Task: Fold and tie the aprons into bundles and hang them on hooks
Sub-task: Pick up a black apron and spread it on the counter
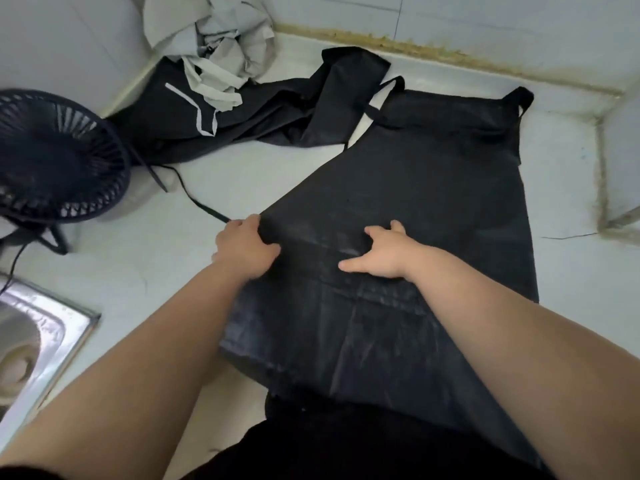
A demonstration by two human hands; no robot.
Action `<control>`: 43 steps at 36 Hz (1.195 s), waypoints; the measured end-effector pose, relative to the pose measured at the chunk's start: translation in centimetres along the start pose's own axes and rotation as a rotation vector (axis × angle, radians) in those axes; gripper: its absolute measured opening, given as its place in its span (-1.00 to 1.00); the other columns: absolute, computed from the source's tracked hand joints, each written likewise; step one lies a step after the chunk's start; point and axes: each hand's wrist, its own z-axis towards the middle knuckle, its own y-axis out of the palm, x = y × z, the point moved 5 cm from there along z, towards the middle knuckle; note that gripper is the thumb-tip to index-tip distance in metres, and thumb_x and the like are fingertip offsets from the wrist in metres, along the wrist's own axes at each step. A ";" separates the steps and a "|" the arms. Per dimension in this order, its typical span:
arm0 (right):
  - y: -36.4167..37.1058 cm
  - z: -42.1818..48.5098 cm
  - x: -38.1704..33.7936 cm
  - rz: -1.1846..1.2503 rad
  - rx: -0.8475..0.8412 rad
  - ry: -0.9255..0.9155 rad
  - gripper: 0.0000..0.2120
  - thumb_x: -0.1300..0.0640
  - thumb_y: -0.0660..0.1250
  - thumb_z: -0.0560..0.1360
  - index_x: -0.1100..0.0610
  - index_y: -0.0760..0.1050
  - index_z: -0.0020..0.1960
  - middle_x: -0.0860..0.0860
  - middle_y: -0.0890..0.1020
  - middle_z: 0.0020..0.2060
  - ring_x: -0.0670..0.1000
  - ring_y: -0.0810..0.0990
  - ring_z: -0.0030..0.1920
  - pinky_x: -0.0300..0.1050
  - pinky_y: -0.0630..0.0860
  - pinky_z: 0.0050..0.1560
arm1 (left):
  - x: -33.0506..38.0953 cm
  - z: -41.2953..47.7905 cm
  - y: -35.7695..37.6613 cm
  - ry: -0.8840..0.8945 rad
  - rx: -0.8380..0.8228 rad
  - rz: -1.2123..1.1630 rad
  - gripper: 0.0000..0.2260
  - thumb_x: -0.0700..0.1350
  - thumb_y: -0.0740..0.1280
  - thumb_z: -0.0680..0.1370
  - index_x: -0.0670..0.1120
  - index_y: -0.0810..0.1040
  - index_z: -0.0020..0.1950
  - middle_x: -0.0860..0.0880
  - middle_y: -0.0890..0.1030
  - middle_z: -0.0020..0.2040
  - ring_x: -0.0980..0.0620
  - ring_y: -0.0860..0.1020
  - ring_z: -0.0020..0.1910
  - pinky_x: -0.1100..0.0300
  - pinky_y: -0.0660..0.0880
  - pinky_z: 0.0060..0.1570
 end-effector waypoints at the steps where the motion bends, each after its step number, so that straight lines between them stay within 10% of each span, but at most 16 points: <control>1: 0.5 -0.2 -0.2 -0.038 0.023 0.013 -0.07 -0.26 0.39 0.39 0.01 -0.02 0.55 0.12 -0.17 0.52 0.21 0.19 0.46 0.03 0.26 0.42 | -0.8 -0.3 0.1 -0.041 -0.003 0.021 -0.51 0.01 0.35 0.49 -0.05 0.34 0.38 -0.15 0.39 0.34 -0.21 0.36 0.29 0.00 0.36 0.19; 12: 4.6 -3.7 -2.8 -0.081 0.365 0.075 -0.55 -0.03 0.28 0.55 0.05 0.31 0.39 0.12 0.39 0.28 0.15 0.44 0.23 -0.02 0.41 0.16 | -4.9 -1.1 -2.1 0.033 -0.164 -0.120 -0.69 -0.01 0.43 0.45 -0.16 0.51 0.08 -0.06 0.54 -0.03 -0.08 0.51 0.00 0.11 0.43 -0.08; 19: 8.4 -5.2 -3.6 0.080 0.230 0.077 -0.13 -0.22 0.41 0.40 -0.04 0.03 0.54 0.09 0.12 0.39 0.15 0.37 0.31 -0.03 0.36 0.33 | -6.5 -1.6 -2.0 0.150 -0.352 -0.410 -0.70 -0.01 0.33 0.55 -0.03 0.47 0.26 -0.02 0.58 0.12 -0.05 0.56 0.09 0.01 0.51 0.14; 26: 9.7 -6.1 -3.9 0.074 0.395 0.071 -0.36 -0.18 0.30 0.50 -0.08 0.16 0.50 0.09 0.10 0.49 0.17 0.18 0.45 0.05 0.21 0.43 | -8.2 -3.8 -1.1 0.265 -0.562 -0.144 -0.55 -0.06 0.46 0.46 -0.04 0.48 0.32 0.02 0.56 0.19 -0.02 0.53 0.17 0.10 0.44 0.23; 32: 10.5 -7.4 -3.8 0.185 0.375 -0.056 -0.39 -0.17 0.39 0.44 -0.12 0.30 0.43 0.05 0.10 0.51 0.11 0.21 0.47 -0.05 0.23 0.42 | -8.4 -4.4 -3.3 0.259 -0.123 -0.450 -0.74 -0.02 0.35 0.54 -0.07 0.52 0.19 0.02 0.59 0.06 -0.01 0.55 0.04 0.15 0.45 0.00; 36: 11.6 -8.3 -4.2 0.052 0.217 -0.108 -0.37 -0.14 0.43 0.42 -0.13 0.31 0.43 0.07 0.00 0.54 0.08 0.04 0.53 -0.02 0.13 0.48 | -8.0 -6.3 -2.9 0.196 -0.378 -0.748 -0.68 0.05 0.45 0.46 0.03 0.56 0.18 0.07 0.66 0.07 0.05 0.63 0.03 0.12 0.56 0.03; 43: 11.7 -8.9 -3.0 -0.188 0.445 0.039 -0.44 -0.22 0.16 0.56 -0.12 0.14 0.50 0.13 0.04 0.53 0.20 0.06 0.49 0.10 0.11 0.45 | -10.6 -9.5 -0.9 0.177 -0.482 -0.344 -0.79 -0.12 0.45 0.48 0.08 0.53 0.06 0.17 0.57 -0.10 0.22 0.52 -0.14 0.36 0.41 -0.24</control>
